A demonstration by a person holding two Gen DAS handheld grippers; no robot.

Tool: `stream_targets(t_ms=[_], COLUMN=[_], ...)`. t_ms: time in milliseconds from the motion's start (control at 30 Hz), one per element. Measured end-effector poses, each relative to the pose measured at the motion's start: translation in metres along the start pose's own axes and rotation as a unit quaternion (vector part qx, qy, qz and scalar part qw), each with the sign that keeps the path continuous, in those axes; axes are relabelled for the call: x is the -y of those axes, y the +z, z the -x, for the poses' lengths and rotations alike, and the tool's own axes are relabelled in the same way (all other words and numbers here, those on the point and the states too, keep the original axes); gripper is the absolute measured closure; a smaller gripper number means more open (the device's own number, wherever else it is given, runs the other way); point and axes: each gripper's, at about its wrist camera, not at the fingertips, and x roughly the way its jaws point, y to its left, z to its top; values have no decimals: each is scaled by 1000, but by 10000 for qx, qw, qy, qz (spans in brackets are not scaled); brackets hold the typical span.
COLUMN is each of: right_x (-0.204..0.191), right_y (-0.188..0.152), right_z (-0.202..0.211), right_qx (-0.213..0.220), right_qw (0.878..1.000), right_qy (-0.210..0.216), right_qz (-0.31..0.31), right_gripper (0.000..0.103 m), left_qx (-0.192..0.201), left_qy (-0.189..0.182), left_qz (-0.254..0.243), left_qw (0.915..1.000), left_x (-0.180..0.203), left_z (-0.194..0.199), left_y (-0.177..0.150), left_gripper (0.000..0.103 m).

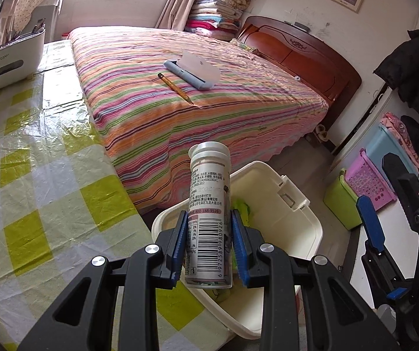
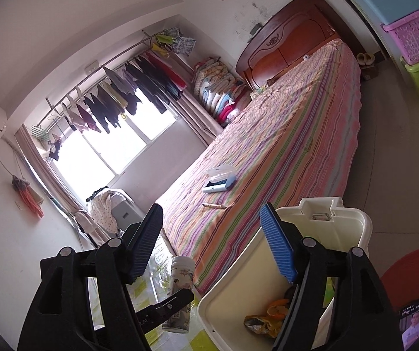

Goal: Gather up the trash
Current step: 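Open the right gripper to drop the orange into the bin while the left holds the tube above, then open the left gripper to drop the white pill tube into the bin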

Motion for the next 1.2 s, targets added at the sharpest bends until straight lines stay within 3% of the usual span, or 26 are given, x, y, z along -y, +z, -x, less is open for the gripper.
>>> stream_targets(t_ms=[167, 300, 333, 667, 1200], right_x=[-6, -6, -5, -14, -40], right_y=[-3, -3, -3, -9, -25], right_z=[4, 3, 3, 0, -6], right_qx=[93, 96, 77, -44, -374], right_qw=[9999, 9997, 9997, 9994, 9962], right_qy=[97, 185, 199, 316, 609], right_qz=[89, 86, 90, 166, 495], right_gripper=[34, 32, 32, 29, 27], left_qx=[20, 259, 299, 322, 470], left_qy=[56, 202, 232, 404, 539], left_qz=[-137, -130, -117, 324, 570], left_qw=[9999, 9994, 9992, 9981, 9958], left_x=[9, 9, 8, -15, -40], left_z=[-5, -4, -3, 9, 45], left_y=[-3, -4, -4, -5, -11], left_gripper=[73, 35, 31, 28, 28])
